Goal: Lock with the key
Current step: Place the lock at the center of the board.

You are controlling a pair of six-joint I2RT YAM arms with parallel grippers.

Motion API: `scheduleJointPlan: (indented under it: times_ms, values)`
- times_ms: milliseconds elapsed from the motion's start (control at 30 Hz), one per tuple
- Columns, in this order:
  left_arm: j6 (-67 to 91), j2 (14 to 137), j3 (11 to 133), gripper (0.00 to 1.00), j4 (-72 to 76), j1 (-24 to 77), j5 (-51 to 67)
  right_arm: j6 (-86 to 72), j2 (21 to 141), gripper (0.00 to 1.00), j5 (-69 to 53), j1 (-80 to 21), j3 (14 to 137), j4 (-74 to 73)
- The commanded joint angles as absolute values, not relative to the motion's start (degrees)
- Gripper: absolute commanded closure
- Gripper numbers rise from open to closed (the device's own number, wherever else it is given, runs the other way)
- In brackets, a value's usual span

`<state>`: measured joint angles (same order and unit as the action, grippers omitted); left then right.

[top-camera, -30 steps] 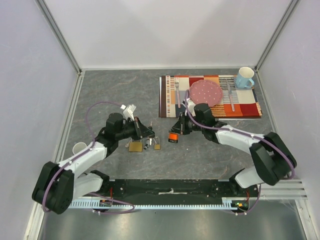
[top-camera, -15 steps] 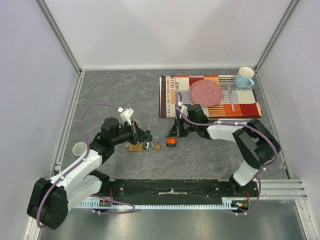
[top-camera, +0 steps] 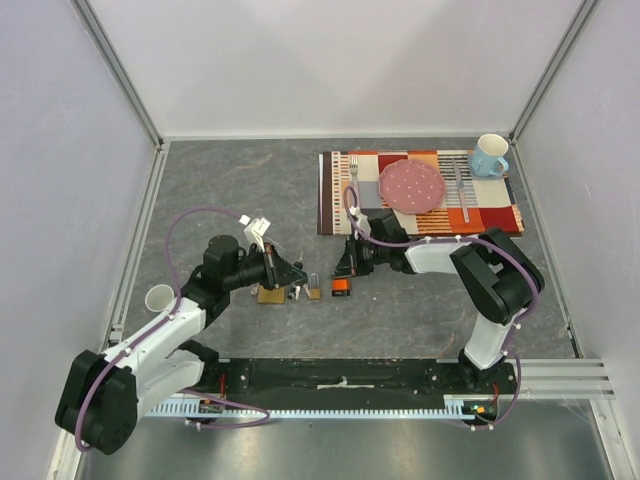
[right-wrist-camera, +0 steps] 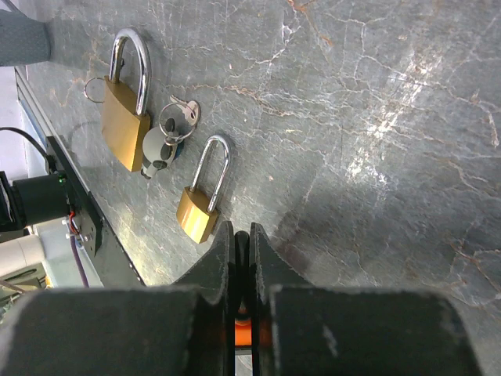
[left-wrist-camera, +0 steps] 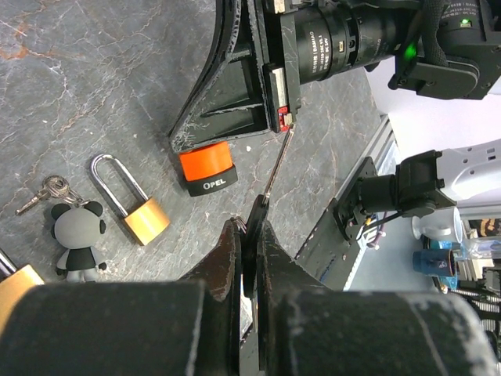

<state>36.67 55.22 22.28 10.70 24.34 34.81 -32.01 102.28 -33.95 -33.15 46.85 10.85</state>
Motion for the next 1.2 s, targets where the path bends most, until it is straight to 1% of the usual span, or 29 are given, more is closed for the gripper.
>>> scheduleJointPlan:
  times_ms: [0, 33, 67, 100, 133, 200, 233, 300, 333, 400, 433, 500, 533, 767, 1167]
  values:
    - [36.21, 55.63, 22.24, 0.98, 13.8, 24.08, 36.56, -29.88, 103.18, 0.94, -34.19, -33.22, 49.39, 9.49]
    - [36.21, 55.55, 22.24, 0.98, 13.89, 24.08, 36.74, -29.8, 103.27, 0.92, -33.93, -33.14, 49.48, 9.23]
    - [36.21, 55.72, 22.24, 0.98, 13.97, 24.08, 36.65, -29.27, 103.18, 0.82, -33.23, -33.22, 49.74, 8.27]
    - [36.12, 55.64, 22.24, 0.98, 13.89, 24.08, 36.65, -28.92, 103.27, 0.78, -32.79, -33.22, 50.18, 7.65]
    - [36.12, 55.63, 22.24, 0.98, 13.89, 24.08, 36.65, -28.48, 103.27, 0.7, -31.91, -33.14, 50.36, 7.12]
    - [36.21, 55.55, 22.24, 0.98, 13.89, 24.08, 36.65, -27.6, 103.1, 0.57, -30.94, -33.22, 51.06, 5.28]
    - [36.21, 55.55, 22.24, 0.98, 13.89, 24.08, 36.74, -27.34, 102.92, 0.47, -30.07, -33.14, 51.24, 4.14]
    - [36.12, 55.63, 22.24, 0.98, 13.97, 24.08, 36.74, -26.46, 102.48, 0.38, -28.83, -33.05, 51.85, 3.26]
    - [36.12, 55.63, 22.24, 0.98, 13.89, 24.08, 36.65, -26.19, 101.87, 0.3, -28.39, -33.22, 51.94, 2.56]
    - [36.21, 55.81, 22.24, 0.98, 13.97, 24.08, 36.74, -25.49, 101.08, 0.22, -26.9, -33.13, 52.38, 1.76]
    - [36.3, 55.81, 22.24, 0.98, 14.15, 24.08, 36.83, -25.31, 99.94, 0.14, -26.29, -33.22, 52.56, 1.06]
    - [36.39, 55.9, 22.06, 0.98, 14.33, 24.17, 36.91, -24.79, 97.66, 0.08, -24.35, -33.22, 52.65, 0.7]
    - [36.39, 55.9, 22.06, 0.98, 14.41, 24.08, 36.91, -24.7, 96.78, 0.02, -23.48, -33.14, 52.65, 0.44]
    - [36.83, 56.69, 21.88, 0.98, 14.94, 24.08, 37.62, -25.05, 87.11, 0.02, -17.23, -33.14, 50.45, 1.31]
    - [39.64, 61.52, 22.15, 0.98, 20.03, 24.26, 39.9, -27.86, 65.49, 0.02, -2.83, -33.13, 40.7, 7.29]
